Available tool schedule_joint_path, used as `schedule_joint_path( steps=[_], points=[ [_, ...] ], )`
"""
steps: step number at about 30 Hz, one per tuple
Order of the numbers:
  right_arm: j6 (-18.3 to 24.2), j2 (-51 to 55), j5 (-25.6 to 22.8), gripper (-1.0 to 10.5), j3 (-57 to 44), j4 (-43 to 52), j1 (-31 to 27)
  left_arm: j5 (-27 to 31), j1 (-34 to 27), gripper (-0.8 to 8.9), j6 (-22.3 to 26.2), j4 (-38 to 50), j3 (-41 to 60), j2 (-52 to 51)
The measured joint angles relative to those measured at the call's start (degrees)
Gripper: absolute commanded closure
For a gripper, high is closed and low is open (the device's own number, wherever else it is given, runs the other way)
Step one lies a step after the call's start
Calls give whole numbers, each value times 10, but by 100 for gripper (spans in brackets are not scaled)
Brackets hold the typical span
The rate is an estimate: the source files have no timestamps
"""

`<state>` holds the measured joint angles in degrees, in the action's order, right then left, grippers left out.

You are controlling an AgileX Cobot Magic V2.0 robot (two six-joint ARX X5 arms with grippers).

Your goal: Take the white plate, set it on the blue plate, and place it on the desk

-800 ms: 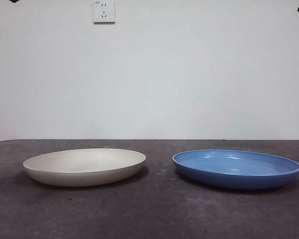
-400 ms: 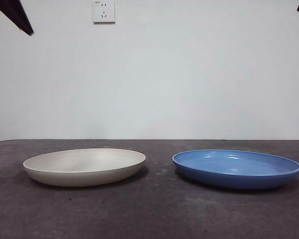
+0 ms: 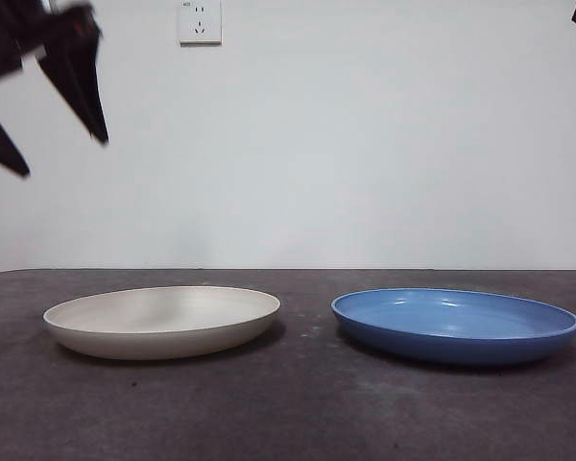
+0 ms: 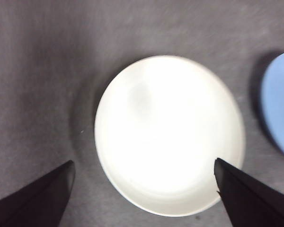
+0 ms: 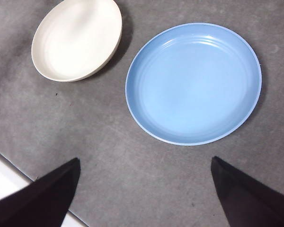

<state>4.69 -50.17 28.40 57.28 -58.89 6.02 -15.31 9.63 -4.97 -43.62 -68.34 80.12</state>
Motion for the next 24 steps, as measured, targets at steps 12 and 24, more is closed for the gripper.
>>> schedule_joint_path(
  steps=[12, 24],
  points=[
    [0, 0, 0, 504, 0, 0, 0, 6, 0, 348, 10, 54, -1, 132],
    [0, 0, 0, 504, 0, 0, 0, 21, 6, 351, 15, 64, -1, 205]
  ],
)
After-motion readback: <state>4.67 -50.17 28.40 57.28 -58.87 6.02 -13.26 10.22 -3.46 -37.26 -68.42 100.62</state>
